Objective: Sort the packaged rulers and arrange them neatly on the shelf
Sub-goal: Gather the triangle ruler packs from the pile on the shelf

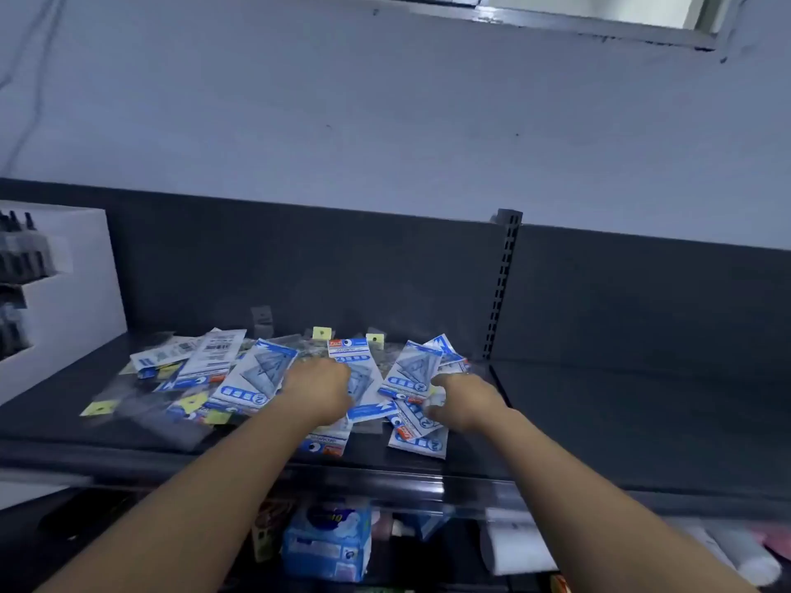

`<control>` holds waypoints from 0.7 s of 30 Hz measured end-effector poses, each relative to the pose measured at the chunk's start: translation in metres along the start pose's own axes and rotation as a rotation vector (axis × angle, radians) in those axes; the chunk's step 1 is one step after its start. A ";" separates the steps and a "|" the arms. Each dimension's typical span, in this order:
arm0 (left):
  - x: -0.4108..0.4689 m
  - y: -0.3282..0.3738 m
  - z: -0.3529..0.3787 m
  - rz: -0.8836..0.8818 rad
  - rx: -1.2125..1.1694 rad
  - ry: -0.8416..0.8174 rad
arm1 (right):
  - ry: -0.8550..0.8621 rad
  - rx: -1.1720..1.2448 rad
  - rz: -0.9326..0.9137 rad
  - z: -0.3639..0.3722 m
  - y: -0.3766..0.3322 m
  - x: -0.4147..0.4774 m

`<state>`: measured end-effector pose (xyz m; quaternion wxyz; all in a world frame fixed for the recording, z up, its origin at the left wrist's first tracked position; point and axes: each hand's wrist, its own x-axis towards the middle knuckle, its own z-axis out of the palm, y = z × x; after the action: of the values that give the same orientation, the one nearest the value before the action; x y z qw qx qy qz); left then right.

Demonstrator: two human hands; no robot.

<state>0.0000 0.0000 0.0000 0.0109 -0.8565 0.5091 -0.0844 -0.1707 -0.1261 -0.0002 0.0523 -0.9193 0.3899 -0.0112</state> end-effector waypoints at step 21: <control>0.097 0.009 0.052 -0.253 -0.904 -0.048 | 0.109 0.675 0.237 0.040 0.006 0.113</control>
<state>0.0454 -0.0929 -0.0388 -0.3618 -0.8324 0.3860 0.1650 -0.0935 -0.2079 -0.0429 0.3328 -0.7969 0.4702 -0.1822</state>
